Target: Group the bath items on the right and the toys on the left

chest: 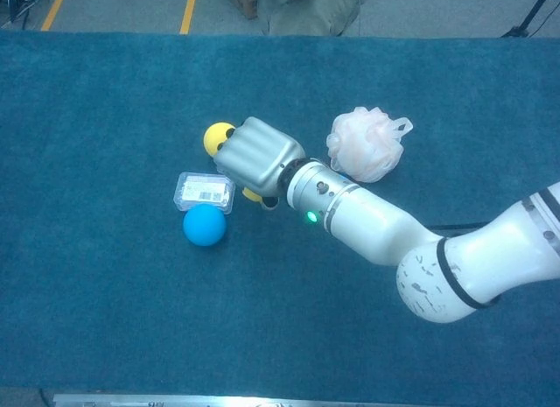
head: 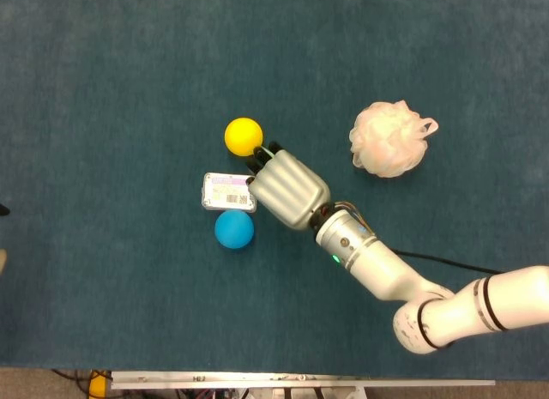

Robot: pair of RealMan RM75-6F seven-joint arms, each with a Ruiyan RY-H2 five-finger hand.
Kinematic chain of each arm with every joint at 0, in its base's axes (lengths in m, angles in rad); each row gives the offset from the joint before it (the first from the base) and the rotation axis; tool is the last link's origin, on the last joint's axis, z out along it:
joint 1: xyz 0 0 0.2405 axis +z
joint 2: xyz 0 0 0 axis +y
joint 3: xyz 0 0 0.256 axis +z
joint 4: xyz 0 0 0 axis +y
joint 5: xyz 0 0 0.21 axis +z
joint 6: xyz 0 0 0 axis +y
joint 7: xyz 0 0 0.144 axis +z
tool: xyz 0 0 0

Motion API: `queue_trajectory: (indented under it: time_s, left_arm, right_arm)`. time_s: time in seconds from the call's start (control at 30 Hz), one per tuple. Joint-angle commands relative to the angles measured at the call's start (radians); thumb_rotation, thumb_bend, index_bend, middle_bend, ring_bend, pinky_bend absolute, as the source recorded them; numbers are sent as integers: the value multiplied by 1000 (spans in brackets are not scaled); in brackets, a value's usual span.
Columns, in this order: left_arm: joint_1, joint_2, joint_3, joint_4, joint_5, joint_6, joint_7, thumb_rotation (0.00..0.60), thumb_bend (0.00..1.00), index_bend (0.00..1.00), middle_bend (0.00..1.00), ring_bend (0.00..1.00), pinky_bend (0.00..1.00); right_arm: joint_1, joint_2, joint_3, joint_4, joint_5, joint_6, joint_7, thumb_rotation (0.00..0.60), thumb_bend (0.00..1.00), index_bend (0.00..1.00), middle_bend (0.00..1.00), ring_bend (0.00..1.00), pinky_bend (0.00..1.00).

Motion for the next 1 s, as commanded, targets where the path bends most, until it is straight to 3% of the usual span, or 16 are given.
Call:
queue_trajectory:
  time_s: [0.03, 0.3, 0.63, 1.0]
  left_arm:
    - [1, 1, 0, 1, -2, 0, -1, 600, 337, 318, 271, 226, 206]
    - [1, -2, 0, 7, -4, -3, -5, 600, 337, 318, 271, 226, 200]
    - [-5, -9, -4, 11, 4, -7, -4, 600, 337, 315, 270, 225, 199]
    - [-51, 15, -10, 9, 6, -68, -42, 600, 337, 315, 271, 225, 199]
  right_arm:
    - [-2, 1, -7, -10, -10, 2, 3, 600, 117, 557, 348, 222, 321]
    - [-15, 22, -57, -63, -41, 16, -24, 600, 118, 511, 344, 218, 321]
    - [-20, 63, -62, -115, -17, 25, -53, 600, 113, 254, 279, 172, 312]
    - [-55, 185, -49, -224, -64, 66, 26, 600, 113, 248, 272, 162, 304]
